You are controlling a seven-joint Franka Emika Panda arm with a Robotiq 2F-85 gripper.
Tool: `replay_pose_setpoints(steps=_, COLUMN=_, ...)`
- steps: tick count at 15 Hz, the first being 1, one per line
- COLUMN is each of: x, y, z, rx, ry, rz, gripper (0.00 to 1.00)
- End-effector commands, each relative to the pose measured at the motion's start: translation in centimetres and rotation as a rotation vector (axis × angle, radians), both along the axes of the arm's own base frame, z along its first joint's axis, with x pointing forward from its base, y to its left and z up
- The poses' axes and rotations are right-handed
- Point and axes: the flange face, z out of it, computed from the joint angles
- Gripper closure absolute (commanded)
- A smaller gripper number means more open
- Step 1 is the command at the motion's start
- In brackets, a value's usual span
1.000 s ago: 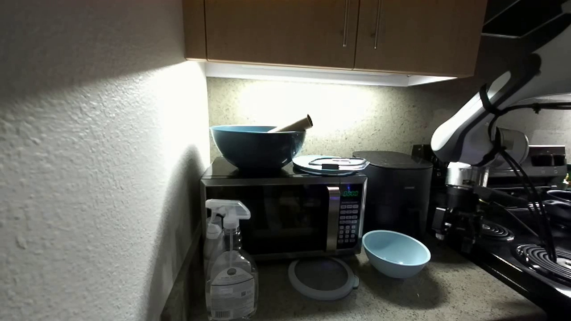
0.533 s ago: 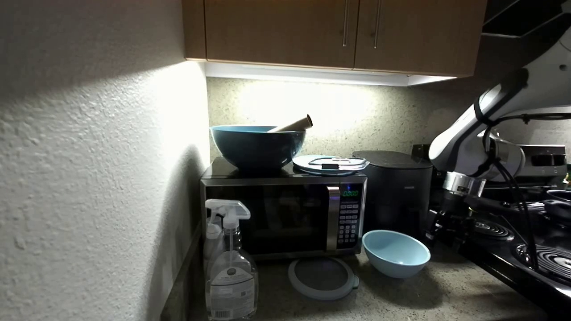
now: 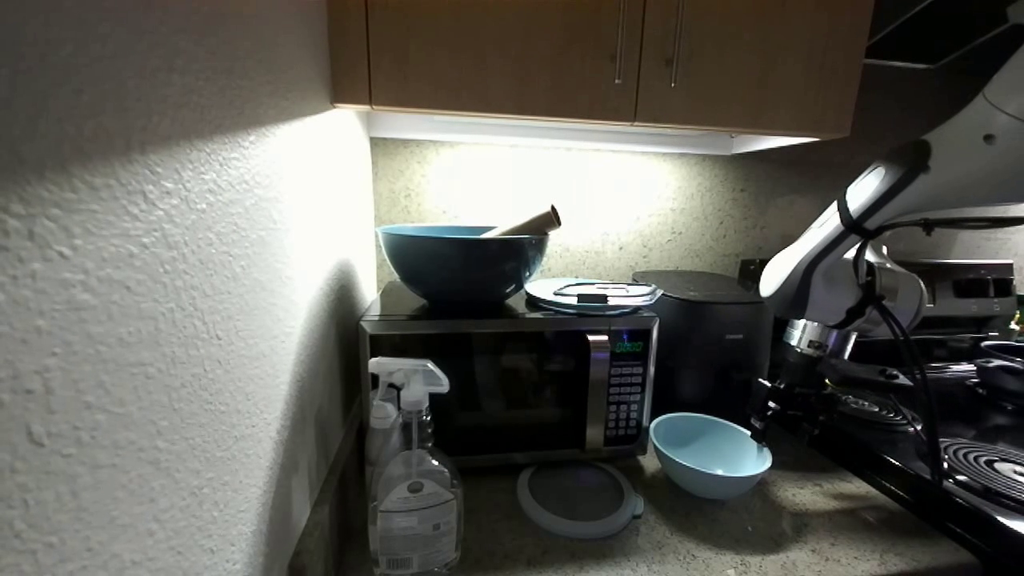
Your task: Pick up the bowl and put it on top of the air fryer
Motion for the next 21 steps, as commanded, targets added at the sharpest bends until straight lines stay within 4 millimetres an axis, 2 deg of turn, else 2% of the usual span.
replay_pose_setpoints(steps=1, x=-0.4, y=1.0, z=0.7, rx=0.025, ry=0.025, rz=0.017, gripper=0.00)
replay_pose_setpoints(steps=7, x=-0.4, y=1.8, z=0.0, rx=0.092, ry=0.082, rz=0.035, gripper=0.00)
replay_pose_setpoints(steps=8, x=-0.4, y=1.7, z=-0.1, rx=0.107, ry=0.089, rz=0.040, gripper=0.17)
replay_pose_setpoints(steps=11, x=-0.6, y=1.4, z=-0.1, rx=0.130, ry=0.101, rz=0.041, gripper=0.42)
replay_pose_setpoints(steps=20, x=-1.4, y=-0.6, z=0.5, rx=0.184, ry=0.083, rz=0.017, gripper=0.99)
replay_pose_setpoints(steps=21, x=-1.6, y=-0.9, z=0.6, rx=0.197, ry=0.077, rz=0.011, gripper=1.00)
